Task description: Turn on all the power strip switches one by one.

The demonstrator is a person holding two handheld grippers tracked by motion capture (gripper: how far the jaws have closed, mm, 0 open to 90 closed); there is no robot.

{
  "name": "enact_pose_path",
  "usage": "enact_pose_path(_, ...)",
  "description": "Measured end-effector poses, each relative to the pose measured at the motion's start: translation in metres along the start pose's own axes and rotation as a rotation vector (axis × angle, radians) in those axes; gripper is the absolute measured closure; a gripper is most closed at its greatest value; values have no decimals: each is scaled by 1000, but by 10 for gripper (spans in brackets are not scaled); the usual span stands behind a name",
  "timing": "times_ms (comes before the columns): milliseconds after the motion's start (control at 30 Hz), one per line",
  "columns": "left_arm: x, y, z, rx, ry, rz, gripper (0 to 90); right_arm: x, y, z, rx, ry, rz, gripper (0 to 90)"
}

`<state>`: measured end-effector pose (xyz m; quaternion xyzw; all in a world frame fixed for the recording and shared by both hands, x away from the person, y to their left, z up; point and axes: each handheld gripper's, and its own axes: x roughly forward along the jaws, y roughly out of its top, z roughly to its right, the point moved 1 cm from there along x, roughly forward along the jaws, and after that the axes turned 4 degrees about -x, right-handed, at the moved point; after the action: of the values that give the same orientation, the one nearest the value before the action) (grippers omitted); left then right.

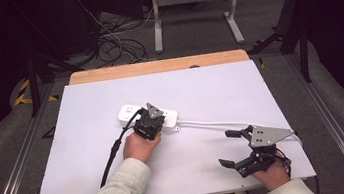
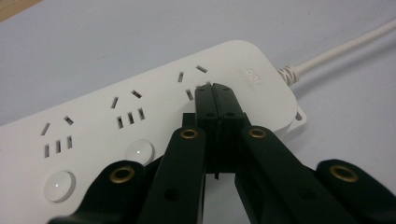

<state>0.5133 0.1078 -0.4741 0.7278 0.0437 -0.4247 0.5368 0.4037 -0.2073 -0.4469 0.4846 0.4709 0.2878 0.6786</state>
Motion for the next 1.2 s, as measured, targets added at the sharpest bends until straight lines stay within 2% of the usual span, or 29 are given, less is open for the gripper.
enact_pose_path(67, 0, 0, -1, -8, -10, -5, 900, 0, 0, 0, -1, -3, 0, 109)
enact_pose_path(167, -5, 4, -8, -51, -56, -36, 900, -1, 0, 1, 4, -6, 5, 110)
enact_pose_path(200, -8, 4, -11, -49, -41, -32, 900, -1, -1, 2, 2, -7, 6, 109)
enact_pose_path(233, -13, 5, -13, -64, -57, -16, 900, -1, -1, 2, 3, -6, 7, 109)
enact_pose_path(300, -25, 8, -18, -101, -87, 48, 899, -2, -1, 2, 3, -10, 6, 109)
enact_pose_path(400, -43, 13, -18, -112, -125, 112, 898, -2, -1, 3, 6, -14, 7, 110)
enact_pose_path(500, -58, 12, -15, -81, -131, 130, 891, -2, -1, 2, 6, -18, 4, 109)
enact_pose_path(533, -62, 12, -15, -73, -127, 133, 830, -2, -1, 2, 6, -18, 4, 109)
enact_pose_path(600, -71, 11, -14, -71, -139, 149, 771, -2, 0, 2, 6, -19, 6, 110)
enact_pose_path(733, -93, 8, -9, -22, -150, 204, 653, -3, 0, 1, 3, -22, 8, 110)
enact_pose_path(800, -105, 5, -8, -4, -175, 233, 606, -4, 0, 1, 5, -28, 11, 109)
enact_pose_path(900, -121, -2, -7, 24, -194, 274, 518, -4, 0, 2, 9, -29, 9, 109)
enact_pose_path(1000, -135, -15, -9, 26, -218, 310, 442, -4, 0, 2, 9, -29, 11, 109)
enact_pose_path(1067, -142, -28, -12, 9, -235, 338, 396, -4, 0, 2, 10, -31, 11, 108)
enact_pose_path(1200, -151, -60, -23, -25, -227, 370, 362, -4, 0, 2, 13, -32, 9, 107)
